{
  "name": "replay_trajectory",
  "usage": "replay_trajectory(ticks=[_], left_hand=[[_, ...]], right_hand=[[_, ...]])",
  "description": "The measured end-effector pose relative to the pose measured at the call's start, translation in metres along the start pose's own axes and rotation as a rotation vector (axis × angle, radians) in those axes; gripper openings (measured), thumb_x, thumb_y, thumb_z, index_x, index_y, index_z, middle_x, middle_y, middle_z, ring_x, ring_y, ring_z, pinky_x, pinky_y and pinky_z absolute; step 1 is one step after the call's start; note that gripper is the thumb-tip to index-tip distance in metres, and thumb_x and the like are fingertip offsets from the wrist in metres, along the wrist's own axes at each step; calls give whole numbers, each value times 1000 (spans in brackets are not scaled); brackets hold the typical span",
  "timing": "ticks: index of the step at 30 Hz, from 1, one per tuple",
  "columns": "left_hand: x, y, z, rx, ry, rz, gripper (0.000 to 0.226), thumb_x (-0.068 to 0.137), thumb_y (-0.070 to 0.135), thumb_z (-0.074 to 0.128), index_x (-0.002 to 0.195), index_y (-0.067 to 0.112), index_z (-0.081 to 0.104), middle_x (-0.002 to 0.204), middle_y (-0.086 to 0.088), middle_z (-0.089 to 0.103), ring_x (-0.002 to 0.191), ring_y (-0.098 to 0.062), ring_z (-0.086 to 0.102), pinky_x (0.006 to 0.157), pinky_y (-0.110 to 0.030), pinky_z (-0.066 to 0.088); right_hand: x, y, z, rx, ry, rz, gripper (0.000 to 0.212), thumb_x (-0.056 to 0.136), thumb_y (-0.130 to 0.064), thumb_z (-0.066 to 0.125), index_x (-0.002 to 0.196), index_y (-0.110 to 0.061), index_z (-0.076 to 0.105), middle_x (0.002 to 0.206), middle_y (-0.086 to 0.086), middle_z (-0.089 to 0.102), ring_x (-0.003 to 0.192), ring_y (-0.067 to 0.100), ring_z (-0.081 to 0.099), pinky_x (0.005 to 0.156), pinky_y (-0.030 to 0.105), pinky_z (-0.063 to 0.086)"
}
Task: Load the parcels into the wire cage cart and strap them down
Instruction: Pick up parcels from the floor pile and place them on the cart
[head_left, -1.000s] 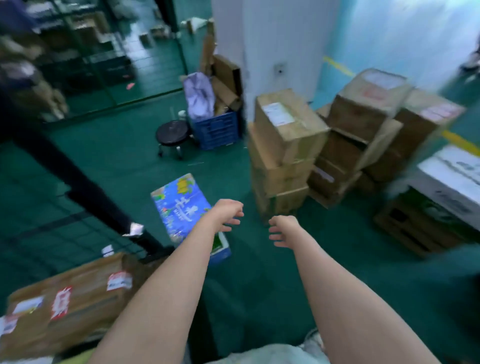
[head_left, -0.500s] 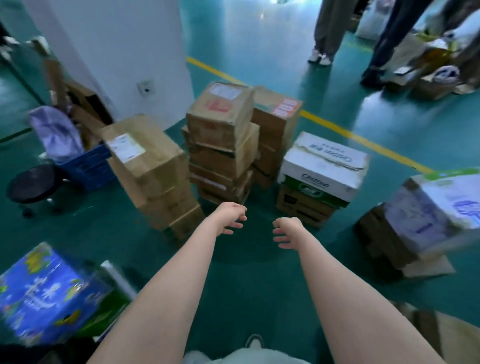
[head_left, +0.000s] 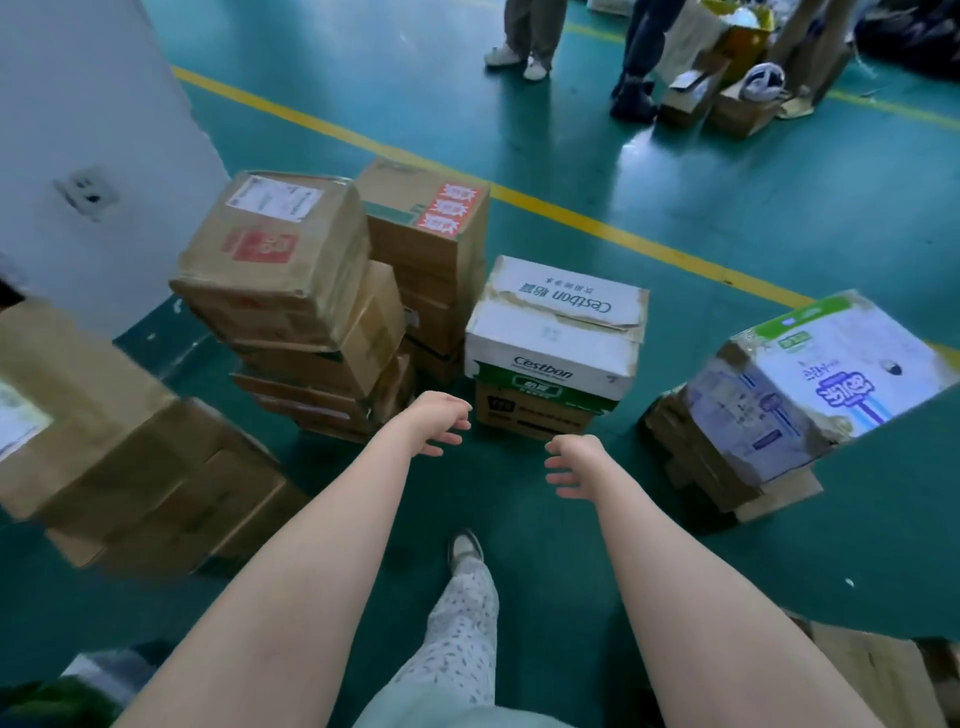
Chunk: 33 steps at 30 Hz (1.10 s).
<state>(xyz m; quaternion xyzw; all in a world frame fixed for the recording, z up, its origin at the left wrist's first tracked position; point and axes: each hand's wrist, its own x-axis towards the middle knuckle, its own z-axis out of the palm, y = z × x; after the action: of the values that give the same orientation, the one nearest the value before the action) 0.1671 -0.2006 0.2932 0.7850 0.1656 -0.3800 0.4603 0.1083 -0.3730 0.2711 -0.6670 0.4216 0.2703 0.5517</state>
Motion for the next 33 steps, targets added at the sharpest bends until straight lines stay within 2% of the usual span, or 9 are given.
replay_trajectory(ticks=[6,10,13,18,21,24,27,30,33], left_hand=[[67,79,-14,72,-54,-11,35,99,16,40,133,14,49,124,-6,58,107,-20,55,98,-42,41],[114,121,-18,156,-63,38,34,99,19,40,130,13,50,114,-3,56,100,-18,54,94,-40,43],[135,130,-15,211,-91,23,33,100,20,39,130,14,50,123,-5,57,101,-18,53,96,-40,42],[174,130,-10,253,-106,-50,33,100,21,38,130,14,50,127,-6,55,104,-20,53,94,-40,41],[202,133,-11,254,-79,-88,34,99,19,38,131,13,49,125,-8,54,103,-21,52,86,-36,41],[237,140,-6,207,-31,-136,33,99,19,39,130,10,47,124,-10,51,103,-22,49,82,-30,38],[270,153,2,213,-2,-136,35,97,19,45,131,12,42,131,-10,44,119,-26,44,92,-32,38],[317,161,9,203,44,-177,53,94,21,47,144,12,29,146,-12,31,130,-30,37,103,-35,34],[361,157,13,210,141,-228,57,93,21,48,145,12,25,147,-14,28,129,-33,37,104,-38,36]], right_hand=[[56,-78,-21,-46,17,4,30,97,-13,43,125,-4,50,121,10,58,94,25,55,84,37,45],[101,-121,-27,-129,77,-43,17,92,-7,39,93,-13,54,90,10,52,65,20,47,67,30,41],[120,-131,-27,-268,87,-68,11,87,-5,39,83,-11,47,80,8,49,68,21,45,61,28,38],[160,-140,-28,-488,18,-75,19,85,-5,41,67,-7,44,65,5,38,53,17,30,50,26,26],[191,-147,-30,-518,-9,-102,24,88,-8,43,93,7,61,75,7,46,63,19,39,56,27,29],[222,-155,-38,-591,-26,-113,16,90,-10,44,85,-6,60,85,9,55,85,25,50,70,28,37],[255,-160,-53,-588,11,-74,16,91,-13,46,95,-6,59,97,11,59,96,30,53,70,28,38],[300,-159,-73,-477,186,10,44,91,-19,47,133,-7,48,135,15,48,123,33,46,93,31,40],[332,-146,-98,-451,406,87,52,91,-22,49,140,-8,40,143,17,39,129,36,37,103,38,35]])
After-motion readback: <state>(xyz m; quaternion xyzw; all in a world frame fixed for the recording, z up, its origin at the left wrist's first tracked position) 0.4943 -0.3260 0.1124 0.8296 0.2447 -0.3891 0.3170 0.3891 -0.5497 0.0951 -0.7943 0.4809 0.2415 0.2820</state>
